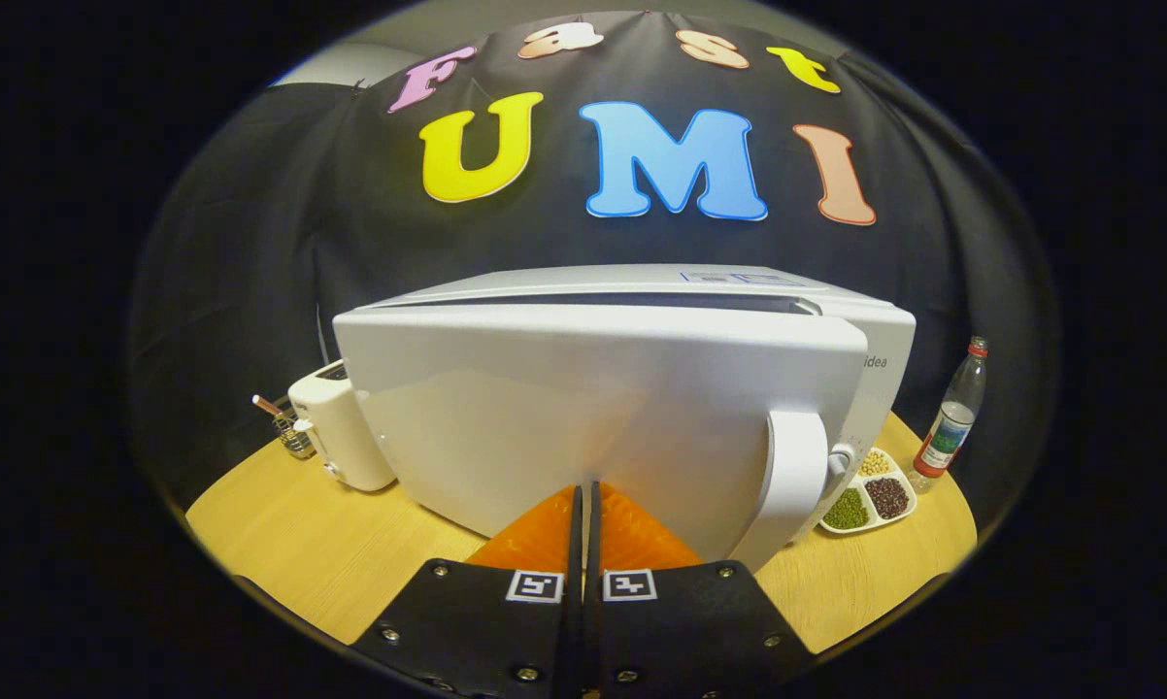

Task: Open the microwave, put the food inside, and close the microwave door.

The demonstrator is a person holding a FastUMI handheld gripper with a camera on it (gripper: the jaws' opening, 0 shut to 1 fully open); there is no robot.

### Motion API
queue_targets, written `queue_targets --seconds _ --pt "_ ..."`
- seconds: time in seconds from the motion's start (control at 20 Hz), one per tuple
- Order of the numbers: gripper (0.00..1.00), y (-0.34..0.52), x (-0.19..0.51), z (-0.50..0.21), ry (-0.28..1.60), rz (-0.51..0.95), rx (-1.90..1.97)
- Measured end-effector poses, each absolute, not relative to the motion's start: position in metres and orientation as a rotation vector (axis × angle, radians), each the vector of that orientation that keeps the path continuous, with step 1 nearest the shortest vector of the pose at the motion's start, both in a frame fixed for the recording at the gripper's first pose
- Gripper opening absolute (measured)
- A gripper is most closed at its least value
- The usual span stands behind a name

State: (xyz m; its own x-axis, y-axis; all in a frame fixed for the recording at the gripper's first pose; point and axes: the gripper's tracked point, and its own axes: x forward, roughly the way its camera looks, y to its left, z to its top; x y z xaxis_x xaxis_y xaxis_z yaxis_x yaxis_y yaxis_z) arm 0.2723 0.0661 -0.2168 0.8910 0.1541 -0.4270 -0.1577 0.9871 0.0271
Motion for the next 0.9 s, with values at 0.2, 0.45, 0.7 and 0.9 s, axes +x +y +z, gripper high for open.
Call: queue_targets --seconds 0.2,0.45,0.7,0.9 --pt "0.01 0.058 0.298 -0.22 0.451 0.103 0.019" --pt "0.01 0.061 0.296 -0.213 0.42 0.087 -0.069" --pt "0.01 0.068 0.255 -0.156 0.303 0.106 -0.088" --pt "0.01 0.06 0.204 -0.118 0.237 0.103 -0.058"
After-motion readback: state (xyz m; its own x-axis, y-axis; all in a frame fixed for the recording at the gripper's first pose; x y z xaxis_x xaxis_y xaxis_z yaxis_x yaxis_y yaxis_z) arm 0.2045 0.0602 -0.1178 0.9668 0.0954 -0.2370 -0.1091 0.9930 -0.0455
